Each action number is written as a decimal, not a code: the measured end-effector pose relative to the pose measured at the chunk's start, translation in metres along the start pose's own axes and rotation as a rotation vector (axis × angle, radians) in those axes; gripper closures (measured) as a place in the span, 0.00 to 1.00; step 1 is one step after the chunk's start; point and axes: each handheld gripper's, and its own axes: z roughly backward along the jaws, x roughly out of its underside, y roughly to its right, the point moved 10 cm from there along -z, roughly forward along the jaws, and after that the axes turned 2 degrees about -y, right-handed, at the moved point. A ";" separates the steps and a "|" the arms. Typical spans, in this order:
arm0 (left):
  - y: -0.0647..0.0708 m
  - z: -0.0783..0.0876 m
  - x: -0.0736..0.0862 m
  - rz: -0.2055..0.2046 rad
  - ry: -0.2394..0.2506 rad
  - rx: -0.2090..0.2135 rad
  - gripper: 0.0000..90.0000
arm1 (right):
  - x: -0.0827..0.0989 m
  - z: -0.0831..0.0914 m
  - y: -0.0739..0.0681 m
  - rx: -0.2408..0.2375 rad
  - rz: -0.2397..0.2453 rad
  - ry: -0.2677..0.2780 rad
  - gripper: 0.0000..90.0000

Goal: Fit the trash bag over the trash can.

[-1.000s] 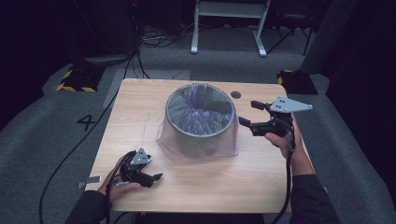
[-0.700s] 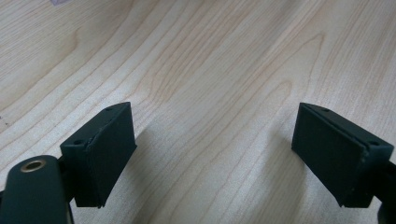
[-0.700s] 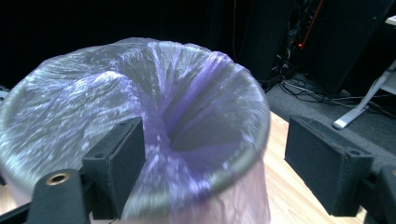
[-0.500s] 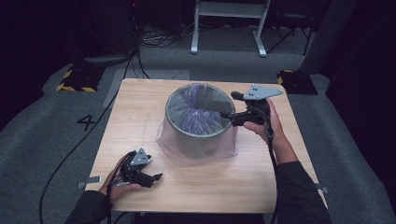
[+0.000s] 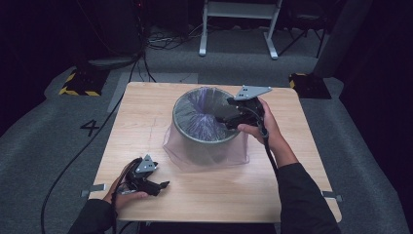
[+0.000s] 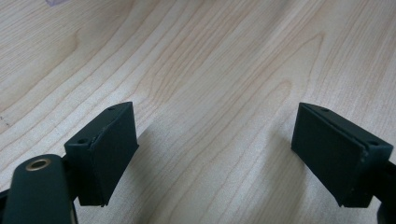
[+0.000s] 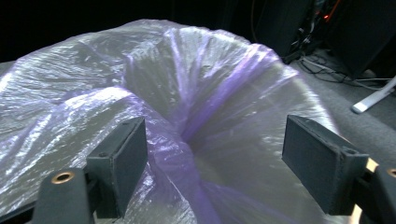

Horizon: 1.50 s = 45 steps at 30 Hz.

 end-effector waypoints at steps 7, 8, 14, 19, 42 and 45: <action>0.000 0.000 0.000 -0.003 0.000 -0.001 0.15 | 0.002 -0.011 -0.010 -0.021 0.037 -0.051 0.35; 0.000 0.000 0.000 -0.003 0.000 0.000 0.15 | 0.003 -0.013 -0.012 -0.034 0.045 -0.064 0.35; 0.000 0.000 0.000 -0.003 0.000 -0.001 0.15 | 0.008 -0.021 -0.014 -0.052 0.039 -0.130 0.32; 0.000 0.000 0.000 -0.003 0.000 0.002 0.15 | 0.010 -0.025 -0.014 -0.058 0.039 -0.186 0.30; 0.000 0.000 0.000 -0.002 -0.001 0.005 0.15 | 0.024 -0.034 -0.016 -0.086 0.065 -0.414 0.26; 0.000 0.000 0.000 -0.003 -0.001 0.005 0.15 | 0.022 -0.032 -0.016 -0.072 0.070 -0.383 0.25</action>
